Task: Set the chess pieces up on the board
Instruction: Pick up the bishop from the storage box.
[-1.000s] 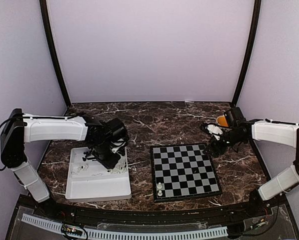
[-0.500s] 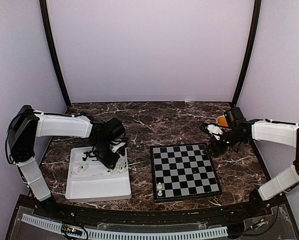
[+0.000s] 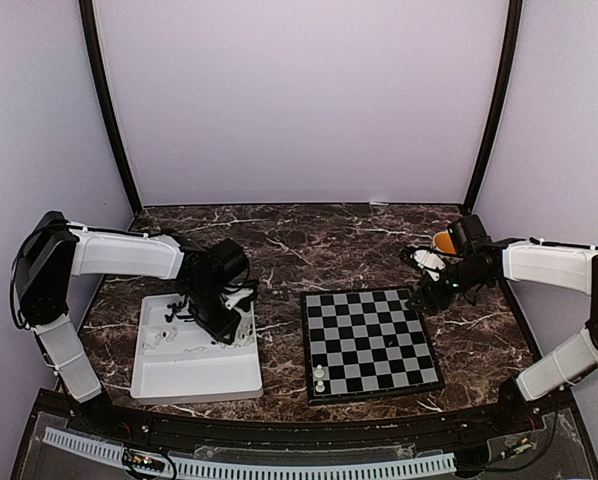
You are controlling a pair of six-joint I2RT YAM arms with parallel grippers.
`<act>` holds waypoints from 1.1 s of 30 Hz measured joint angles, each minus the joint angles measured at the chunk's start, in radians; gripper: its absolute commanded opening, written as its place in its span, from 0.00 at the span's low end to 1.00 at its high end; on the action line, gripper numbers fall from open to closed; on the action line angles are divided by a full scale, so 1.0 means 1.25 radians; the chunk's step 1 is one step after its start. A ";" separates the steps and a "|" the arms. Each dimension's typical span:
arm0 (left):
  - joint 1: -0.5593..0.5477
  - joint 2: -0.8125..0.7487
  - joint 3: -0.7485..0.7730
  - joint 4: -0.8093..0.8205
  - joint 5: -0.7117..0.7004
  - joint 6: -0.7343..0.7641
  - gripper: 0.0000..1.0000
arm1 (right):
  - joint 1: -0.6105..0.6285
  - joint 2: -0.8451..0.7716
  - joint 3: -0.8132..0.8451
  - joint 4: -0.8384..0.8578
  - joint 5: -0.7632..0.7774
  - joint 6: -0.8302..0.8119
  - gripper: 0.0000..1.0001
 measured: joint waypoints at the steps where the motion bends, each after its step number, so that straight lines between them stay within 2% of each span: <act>1: 0.000 0.000 -0.001 0.001 0.002 0.000 0.30 | 0.000 0.000 0.000 0.000 0.000 0.000 0.73; 12: -0.007 -0.002 -0.015 0.001 0.003 0.002 0.35 | 0.000 0.001 0.000 0.000 0.001 0.000 0.73; 22: -0.032 -0.002 -0.018 -0.031 -0.078 -0.011 0.36 | 0.000 0.002 0.000 0.000 0.001 0.000 0.73; 29: -0.040 -0.001 -0.018 -0.038 -0.092 -0.017 0.25 | 0.000 0.002 0.000 0.000 0.001 0.000 0.73; 33: -0.042 -0.001 -0.018 -0.048 -0.099 -0.019 0.23 | 0.000 0.002 0.000 0.000 0.001 0.000 0.73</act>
